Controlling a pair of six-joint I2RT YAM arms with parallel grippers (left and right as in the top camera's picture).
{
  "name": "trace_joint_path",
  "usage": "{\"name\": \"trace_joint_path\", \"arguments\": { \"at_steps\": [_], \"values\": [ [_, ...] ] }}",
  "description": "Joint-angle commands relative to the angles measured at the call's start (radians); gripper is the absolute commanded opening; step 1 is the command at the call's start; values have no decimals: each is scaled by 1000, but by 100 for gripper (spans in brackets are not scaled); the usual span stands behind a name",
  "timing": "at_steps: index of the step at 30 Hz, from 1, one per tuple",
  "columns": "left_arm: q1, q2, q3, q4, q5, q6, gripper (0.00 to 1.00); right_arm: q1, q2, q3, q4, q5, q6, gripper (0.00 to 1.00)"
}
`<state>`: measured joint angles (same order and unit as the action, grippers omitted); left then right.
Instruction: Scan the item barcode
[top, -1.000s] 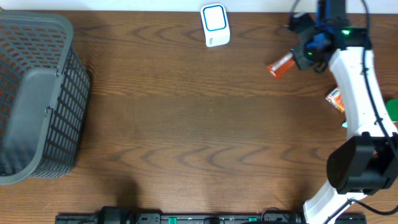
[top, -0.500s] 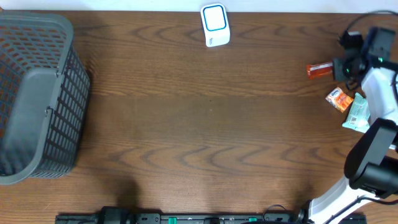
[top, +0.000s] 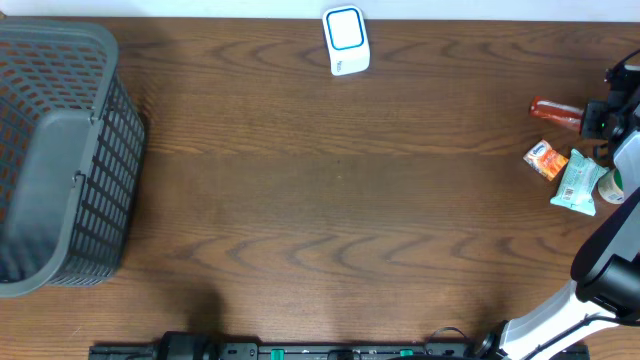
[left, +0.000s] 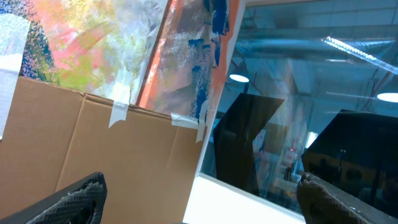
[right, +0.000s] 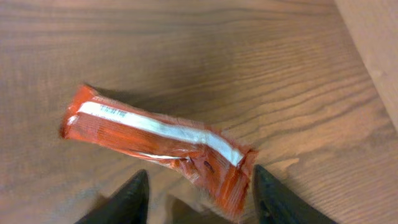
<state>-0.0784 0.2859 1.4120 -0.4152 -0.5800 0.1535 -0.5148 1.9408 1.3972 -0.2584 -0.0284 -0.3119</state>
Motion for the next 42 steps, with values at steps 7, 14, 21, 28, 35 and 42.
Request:
{"name": "trace_joint_path", "arguments": {
  "at_steps": [7, 14, 21, 28, 35, 42],
  "values": [
    [4, -5, -1, 4, -8, -5, 98, 40, -11, 18, 23, -60, 109, 68],
    [4, -5, -1, 4, -8, -5, 98, 119, -223, 21, -8, -199, 125, 89],
    [4, -5, -1, 4, -8, -5, 98, 238, -526, 21, -128, -209, 166, 99],
    [4, -5, -1, 4, -8, -5, 98, 268, -723, 21, -203, -209, 256, 99],
    [4, -5, -1, 4, -8, -6, 98, 268, -917, 20, -267, -209, 255, 99],
    [4, -5, -1, 3, -8, -5, 98, 268, -1069, 20, -394, -208, 251, 99]
  ]
}}
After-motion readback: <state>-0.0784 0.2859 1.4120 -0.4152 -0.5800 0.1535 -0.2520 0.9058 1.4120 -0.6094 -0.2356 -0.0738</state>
